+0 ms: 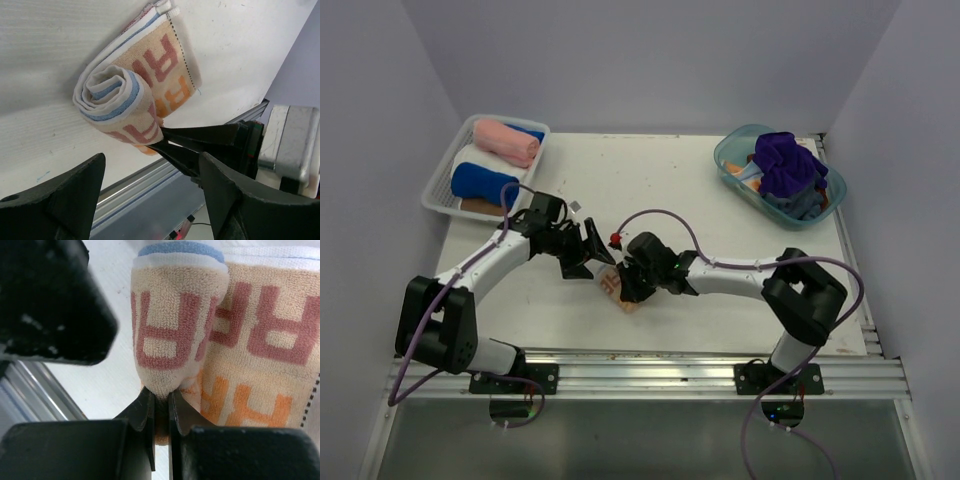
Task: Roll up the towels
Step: Roll the towel
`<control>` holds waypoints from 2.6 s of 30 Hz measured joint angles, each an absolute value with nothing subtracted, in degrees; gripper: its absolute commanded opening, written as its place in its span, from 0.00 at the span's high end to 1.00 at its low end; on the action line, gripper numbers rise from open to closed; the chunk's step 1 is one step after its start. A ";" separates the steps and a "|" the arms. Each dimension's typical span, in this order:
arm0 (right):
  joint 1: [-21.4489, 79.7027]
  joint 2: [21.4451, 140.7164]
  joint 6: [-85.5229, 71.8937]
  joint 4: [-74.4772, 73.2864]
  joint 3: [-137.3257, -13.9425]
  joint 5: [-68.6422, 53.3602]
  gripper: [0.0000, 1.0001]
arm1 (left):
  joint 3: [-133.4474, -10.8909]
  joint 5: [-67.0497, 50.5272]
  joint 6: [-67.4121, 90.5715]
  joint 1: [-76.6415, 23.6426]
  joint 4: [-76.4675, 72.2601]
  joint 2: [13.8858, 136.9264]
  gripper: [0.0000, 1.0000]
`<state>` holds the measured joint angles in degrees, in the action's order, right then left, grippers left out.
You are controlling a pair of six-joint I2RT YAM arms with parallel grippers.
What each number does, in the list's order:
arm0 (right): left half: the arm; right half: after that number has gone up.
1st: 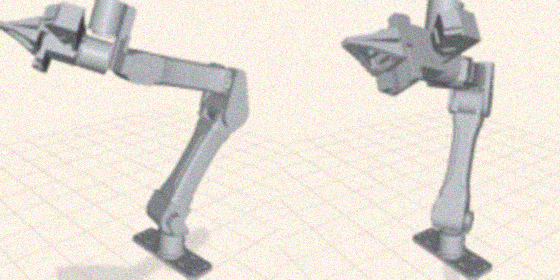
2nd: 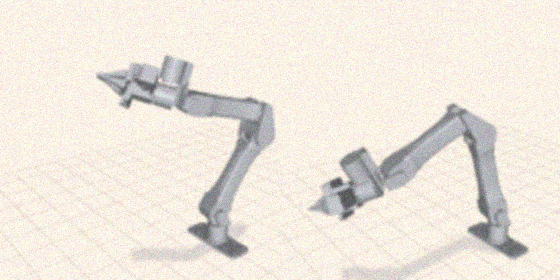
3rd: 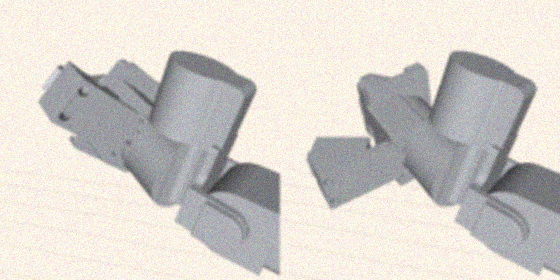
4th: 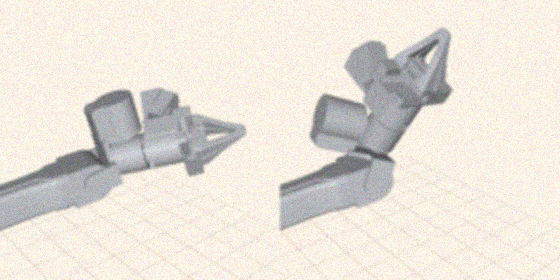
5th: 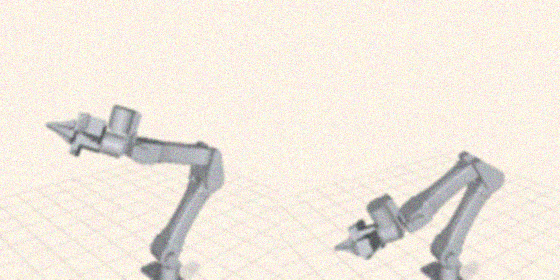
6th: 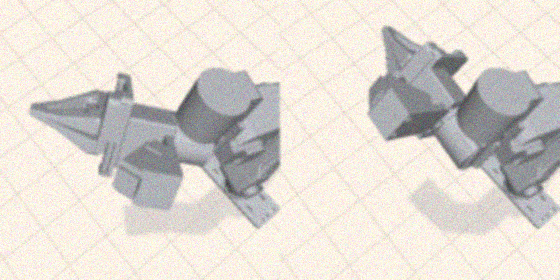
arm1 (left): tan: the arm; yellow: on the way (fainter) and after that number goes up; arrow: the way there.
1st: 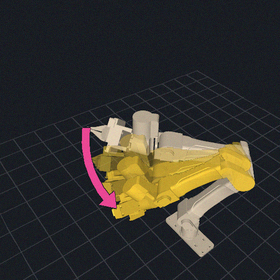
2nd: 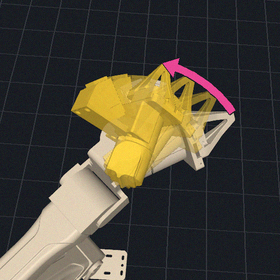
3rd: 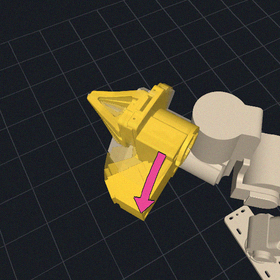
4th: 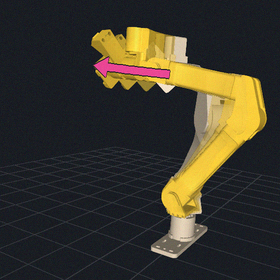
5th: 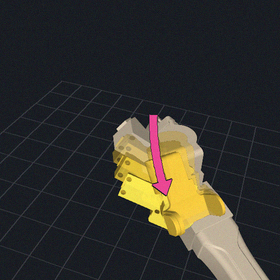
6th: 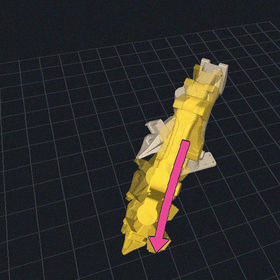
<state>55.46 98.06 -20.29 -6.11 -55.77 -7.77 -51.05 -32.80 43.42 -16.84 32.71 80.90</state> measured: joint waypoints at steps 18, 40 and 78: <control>44.51 106.39 -25.45 -2.13 -57.32 -35.68 0.98 | -42.78 -30.63 42.70 -19.94 25.89 81.71 0.14; 45.84 96.53 -22.41 -17.80 -60.42 -19.07 0.50 | -45.93 -28.62 45.30 -22.57 22.33 89.19 0.72; 70.72 107.92 -9.43 -24.60 -71.79 25.08 0.98 | -48.97 -29.85 46.00 -22.39 28.45 88.51 0.34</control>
<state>70.72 107.92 -9.43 -24.60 -71.79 25.08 -48.97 -29.85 46.00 -22.39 28.45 88.51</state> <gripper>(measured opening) 0.070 0.633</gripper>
